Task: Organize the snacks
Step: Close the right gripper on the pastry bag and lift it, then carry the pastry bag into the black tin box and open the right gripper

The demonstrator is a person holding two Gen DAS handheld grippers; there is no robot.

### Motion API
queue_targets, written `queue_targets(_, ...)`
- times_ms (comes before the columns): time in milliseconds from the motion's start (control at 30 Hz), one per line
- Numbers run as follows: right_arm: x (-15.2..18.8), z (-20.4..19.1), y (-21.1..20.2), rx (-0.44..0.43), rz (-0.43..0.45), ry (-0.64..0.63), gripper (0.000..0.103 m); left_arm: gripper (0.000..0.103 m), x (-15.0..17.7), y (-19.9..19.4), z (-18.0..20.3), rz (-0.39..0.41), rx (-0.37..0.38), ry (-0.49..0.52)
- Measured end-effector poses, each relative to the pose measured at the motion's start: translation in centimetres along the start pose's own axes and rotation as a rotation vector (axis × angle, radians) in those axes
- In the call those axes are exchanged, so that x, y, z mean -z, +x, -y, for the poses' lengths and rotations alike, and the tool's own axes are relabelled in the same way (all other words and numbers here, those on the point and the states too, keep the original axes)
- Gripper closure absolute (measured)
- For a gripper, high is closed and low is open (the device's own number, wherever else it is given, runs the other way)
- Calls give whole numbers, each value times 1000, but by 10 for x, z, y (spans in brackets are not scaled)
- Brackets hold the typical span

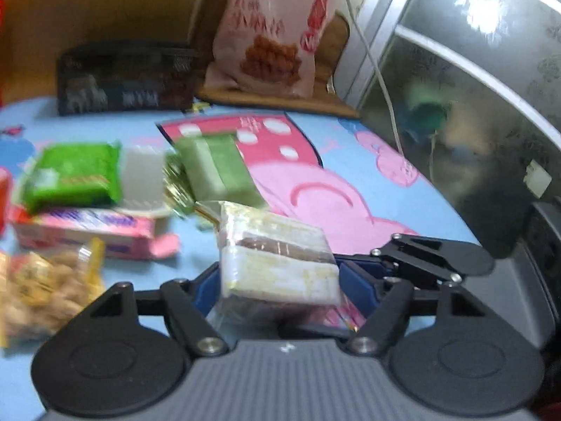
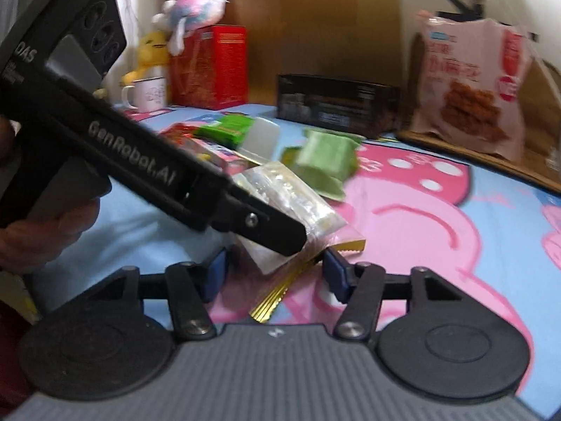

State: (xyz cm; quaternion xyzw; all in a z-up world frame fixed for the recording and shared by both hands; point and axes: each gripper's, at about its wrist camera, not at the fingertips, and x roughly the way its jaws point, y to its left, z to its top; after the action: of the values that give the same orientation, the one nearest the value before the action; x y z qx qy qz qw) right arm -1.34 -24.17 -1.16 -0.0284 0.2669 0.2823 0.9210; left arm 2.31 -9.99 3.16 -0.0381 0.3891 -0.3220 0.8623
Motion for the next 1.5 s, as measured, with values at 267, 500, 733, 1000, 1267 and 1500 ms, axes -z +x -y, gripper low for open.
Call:
queue_targets(267,-103,36,29,-145,135,18,44,28,-105,-47,-22,226,-72,20)
queue_targets(500,-205,95,132,-108,131,20,45,25,-213,10,-77,280,-175,11)
queue_targets(733,-222,127,207,-67,65,49,46,24,-236,82,-141,221,-265,-95)
queue_targets(1000,-213,160,190,-12,170,226,36,10,-223,55,-191,379,-349,-226)
queue_targets(1267,-170,179,179,-5,167,440,22,28,-190,76,-230,207,-314,-391)
queue_targets(1500,-165,150,165,-10,105,395,19,21,-163,58,-199,199,-334,-379)
